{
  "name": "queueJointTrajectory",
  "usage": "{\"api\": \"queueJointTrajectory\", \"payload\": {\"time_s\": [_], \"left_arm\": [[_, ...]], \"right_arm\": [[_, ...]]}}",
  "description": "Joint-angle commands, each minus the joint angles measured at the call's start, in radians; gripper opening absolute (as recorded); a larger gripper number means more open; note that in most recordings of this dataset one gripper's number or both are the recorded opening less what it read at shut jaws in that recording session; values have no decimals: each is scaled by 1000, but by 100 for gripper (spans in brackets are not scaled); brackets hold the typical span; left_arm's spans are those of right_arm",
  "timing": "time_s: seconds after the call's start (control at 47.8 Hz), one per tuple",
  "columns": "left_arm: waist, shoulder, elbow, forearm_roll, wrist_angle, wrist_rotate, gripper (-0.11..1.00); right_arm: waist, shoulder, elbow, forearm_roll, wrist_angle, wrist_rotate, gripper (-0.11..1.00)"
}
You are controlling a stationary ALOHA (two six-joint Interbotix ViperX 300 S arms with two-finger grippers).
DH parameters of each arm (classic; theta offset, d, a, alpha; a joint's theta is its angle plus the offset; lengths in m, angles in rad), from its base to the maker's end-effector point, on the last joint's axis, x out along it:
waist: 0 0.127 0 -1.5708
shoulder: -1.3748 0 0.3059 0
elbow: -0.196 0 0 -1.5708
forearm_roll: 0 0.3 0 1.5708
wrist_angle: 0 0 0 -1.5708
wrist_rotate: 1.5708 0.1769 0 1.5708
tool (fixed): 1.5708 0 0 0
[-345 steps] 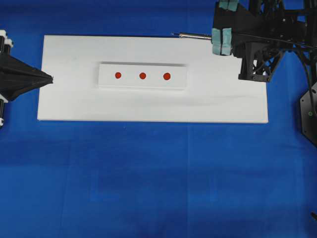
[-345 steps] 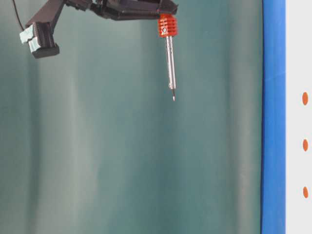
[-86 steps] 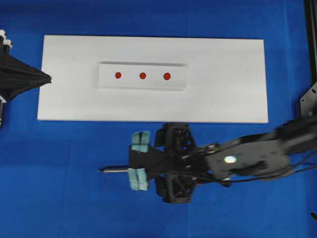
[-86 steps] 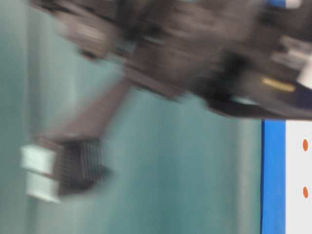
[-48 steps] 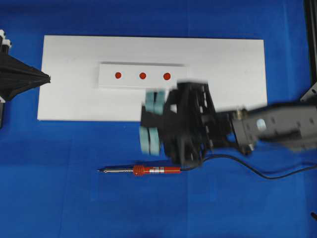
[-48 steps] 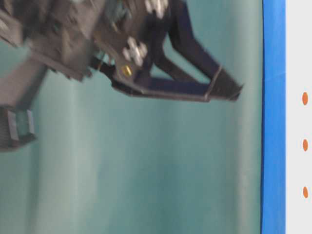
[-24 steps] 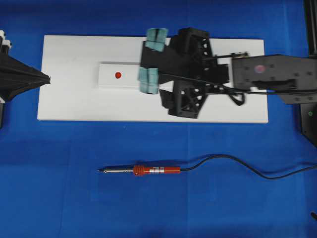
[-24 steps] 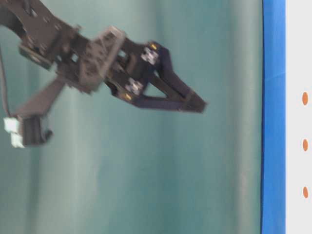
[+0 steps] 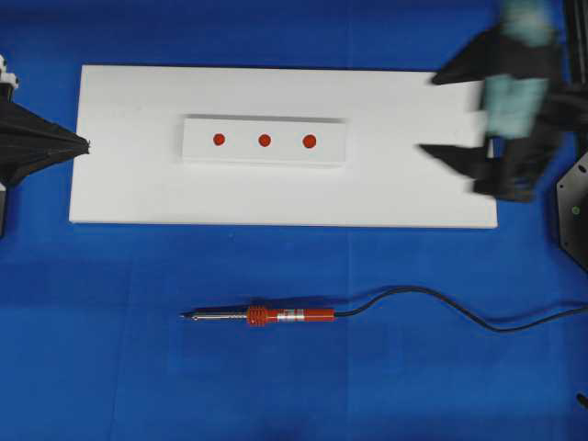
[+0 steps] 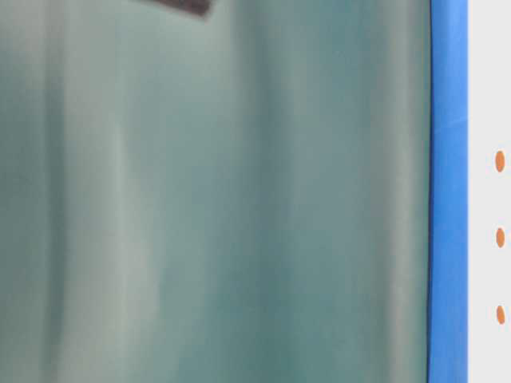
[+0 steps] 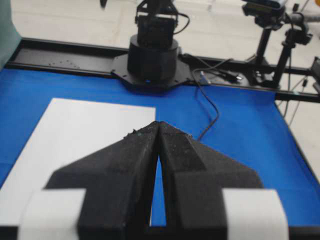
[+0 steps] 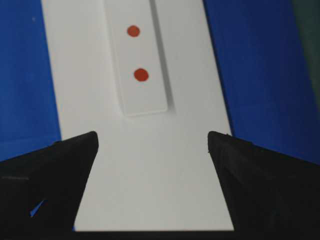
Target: Touch the tip of the soldering iron to the mark.
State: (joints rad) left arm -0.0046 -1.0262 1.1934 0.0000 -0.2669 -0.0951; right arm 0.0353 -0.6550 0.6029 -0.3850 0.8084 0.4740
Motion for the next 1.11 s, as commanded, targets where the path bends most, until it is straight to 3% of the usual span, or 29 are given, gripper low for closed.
{"api": "queueJointTrajectory", "payload": {"time_s": [0.0,0.397,0.858,1.088], "left_arm": [[-2,5,-9,2,-6,-2,0],[-2,5,-8,2,-3,0,0],[-2,5,-6,2,-3,-2,0],[-3,5,-3,2,-3,-2,0]], "right_arm": [[2,-109,40,-2,-17,2,87],[0,-380,235,-2,-28,3,87],[0,-476,431,20,-160,5,86],[-9,-494,483,23,-198,20,83]]}}
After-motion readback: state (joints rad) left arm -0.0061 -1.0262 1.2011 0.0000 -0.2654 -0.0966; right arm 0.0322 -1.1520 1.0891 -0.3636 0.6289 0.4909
